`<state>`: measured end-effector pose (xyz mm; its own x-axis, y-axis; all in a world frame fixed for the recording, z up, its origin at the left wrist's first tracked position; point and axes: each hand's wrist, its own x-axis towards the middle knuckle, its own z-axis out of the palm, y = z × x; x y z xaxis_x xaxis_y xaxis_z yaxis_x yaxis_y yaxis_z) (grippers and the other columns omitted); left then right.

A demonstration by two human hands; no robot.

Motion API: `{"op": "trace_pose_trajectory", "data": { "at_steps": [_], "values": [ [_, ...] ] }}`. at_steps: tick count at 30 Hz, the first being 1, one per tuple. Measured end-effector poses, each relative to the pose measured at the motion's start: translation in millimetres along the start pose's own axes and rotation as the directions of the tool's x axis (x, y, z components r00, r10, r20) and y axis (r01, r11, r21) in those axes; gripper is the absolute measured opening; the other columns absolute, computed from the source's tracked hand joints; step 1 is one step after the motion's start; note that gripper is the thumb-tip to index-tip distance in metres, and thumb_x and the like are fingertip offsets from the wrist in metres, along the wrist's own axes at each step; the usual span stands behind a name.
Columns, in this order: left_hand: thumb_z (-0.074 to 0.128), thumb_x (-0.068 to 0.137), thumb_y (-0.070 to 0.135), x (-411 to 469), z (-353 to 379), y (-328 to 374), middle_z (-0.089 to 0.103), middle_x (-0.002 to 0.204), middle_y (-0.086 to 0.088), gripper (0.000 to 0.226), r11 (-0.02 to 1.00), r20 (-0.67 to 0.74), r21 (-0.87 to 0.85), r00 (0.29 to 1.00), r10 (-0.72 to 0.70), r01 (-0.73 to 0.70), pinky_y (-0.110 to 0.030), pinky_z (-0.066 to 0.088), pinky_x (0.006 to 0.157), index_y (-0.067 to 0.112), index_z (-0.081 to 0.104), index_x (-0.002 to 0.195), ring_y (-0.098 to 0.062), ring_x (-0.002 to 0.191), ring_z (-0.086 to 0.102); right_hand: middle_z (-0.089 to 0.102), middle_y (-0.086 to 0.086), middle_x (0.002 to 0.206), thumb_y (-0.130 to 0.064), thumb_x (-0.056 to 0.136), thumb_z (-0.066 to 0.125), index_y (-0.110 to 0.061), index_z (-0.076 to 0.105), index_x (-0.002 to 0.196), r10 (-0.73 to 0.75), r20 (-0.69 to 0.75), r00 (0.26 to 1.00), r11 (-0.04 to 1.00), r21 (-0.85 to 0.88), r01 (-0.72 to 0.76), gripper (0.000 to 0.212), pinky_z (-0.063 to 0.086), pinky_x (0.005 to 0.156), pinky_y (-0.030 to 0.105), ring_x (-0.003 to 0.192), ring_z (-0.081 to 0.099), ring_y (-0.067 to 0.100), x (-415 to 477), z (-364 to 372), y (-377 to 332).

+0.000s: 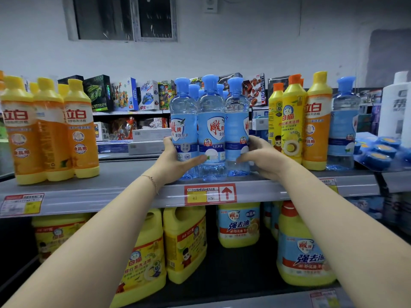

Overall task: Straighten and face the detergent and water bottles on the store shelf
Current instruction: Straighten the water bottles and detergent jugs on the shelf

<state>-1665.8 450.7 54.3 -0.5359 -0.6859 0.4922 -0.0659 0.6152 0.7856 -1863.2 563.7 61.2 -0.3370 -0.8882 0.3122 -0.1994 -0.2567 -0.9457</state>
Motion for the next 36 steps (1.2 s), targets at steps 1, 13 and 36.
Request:
{"op": "trace_pose_trajectory", "data": {
  "at_steps": [1,13,36],
  "values": [
    [0.074,0.081,0.022,-0.2,0.1,0.3,0.055,0.099,0.017,0.063,1.000,0.001,-0.001,1.000,-0.002,0.002,-0.012,0.049,0.060,0.019,0.022,0.117,0.009,0.084,0.055,0.064,0.009,0.108,0.016,0.078,0.064,-0.009,0.050,0.126,-0.013,-0.026,1.000,1.000,0.027,0.014,0.055,0.056,0.075,0.036,0.104,0.063,0.028,-0.3,-1.5,0.4],
    [0.074,0.080,0.023,3.5,1.3,-4.7,0.054,0.100,0.018,0.063,1.000,-0.011,0.009,1.000,0.015,-0.015,-0.014,0.048,0.068,0.019,0.023,0.116,0.008,0.086,0.055,0.067,0.004,0.107,0.016,0.076,0.068,-0.010,0.054,0.122,-0.044,-0.035,0.998,0.999,-0.029,0.043,0.054,0.058,0.070,0.032,0.096,0.067,0.021,-4.0,1.4,-0.9],
    [0.057,0.084,0.022,-5.8,132.5,93.5,0.046,0.098,0.003,0.022,0.618,0.131,0.430,0.722,0.679,-0.659,-0.042,0.049,0.072,0.011,0.052,0.102,-0.020,0.081,0.050,0.054,0.001,0.098,-0.016,0.083,0.065,-0.014,0.058,0.106,-0.598,-0.257,0.759,0.499,-0.861,0.101,0.024,0.046,0.074,0.031,0.084,0.053,0.019,-39.7,-95.5,-20.4]
  ]
}}
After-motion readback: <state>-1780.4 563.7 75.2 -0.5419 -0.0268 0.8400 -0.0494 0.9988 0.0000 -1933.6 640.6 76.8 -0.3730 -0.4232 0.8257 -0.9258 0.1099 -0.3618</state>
